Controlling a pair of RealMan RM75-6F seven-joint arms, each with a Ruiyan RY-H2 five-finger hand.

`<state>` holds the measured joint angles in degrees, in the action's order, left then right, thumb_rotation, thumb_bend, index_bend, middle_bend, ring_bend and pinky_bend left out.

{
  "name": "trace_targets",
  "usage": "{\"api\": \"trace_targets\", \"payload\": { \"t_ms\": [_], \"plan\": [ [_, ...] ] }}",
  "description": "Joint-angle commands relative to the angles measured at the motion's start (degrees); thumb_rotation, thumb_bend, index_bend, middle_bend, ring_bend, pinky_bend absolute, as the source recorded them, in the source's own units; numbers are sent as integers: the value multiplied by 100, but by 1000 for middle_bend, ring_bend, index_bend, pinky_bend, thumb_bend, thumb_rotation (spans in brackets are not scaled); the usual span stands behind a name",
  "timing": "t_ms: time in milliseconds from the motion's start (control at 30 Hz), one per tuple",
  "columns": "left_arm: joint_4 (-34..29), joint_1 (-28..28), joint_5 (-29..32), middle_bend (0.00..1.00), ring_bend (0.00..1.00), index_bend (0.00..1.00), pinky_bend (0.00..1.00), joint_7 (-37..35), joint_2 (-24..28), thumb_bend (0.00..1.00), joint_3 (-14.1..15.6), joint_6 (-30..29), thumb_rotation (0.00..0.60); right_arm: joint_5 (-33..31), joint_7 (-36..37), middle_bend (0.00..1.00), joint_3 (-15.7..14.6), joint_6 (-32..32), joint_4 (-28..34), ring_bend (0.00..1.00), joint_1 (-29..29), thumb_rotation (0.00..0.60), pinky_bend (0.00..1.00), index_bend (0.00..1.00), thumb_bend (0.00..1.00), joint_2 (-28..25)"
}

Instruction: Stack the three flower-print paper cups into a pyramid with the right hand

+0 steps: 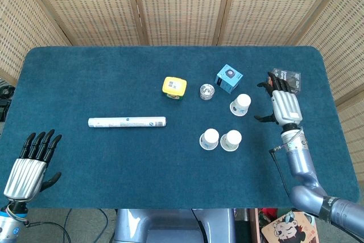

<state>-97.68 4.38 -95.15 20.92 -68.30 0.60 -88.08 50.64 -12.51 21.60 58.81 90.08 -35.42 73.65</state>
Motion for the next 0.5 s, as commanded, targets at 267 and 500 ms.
{"api": "trace_targets", "payload": {
  "t_ms": [267, 500],
  "plan": [
    [15, -7, -94, 0, 0, 0, 0, 113, -76, 207, -24, -89, 600, -338, -39, 0, -97, -577, -866, 0, -406, 600, 0, 258, 122, 351],
    [-9, -21, -110, 0, 0, 0, 0, 142, -78, 207, -23, -111, 600, -449, -45, 0, -167, -877, -1331, 0, -629, 600, 0, 259, 122, 592]
  ]
}}
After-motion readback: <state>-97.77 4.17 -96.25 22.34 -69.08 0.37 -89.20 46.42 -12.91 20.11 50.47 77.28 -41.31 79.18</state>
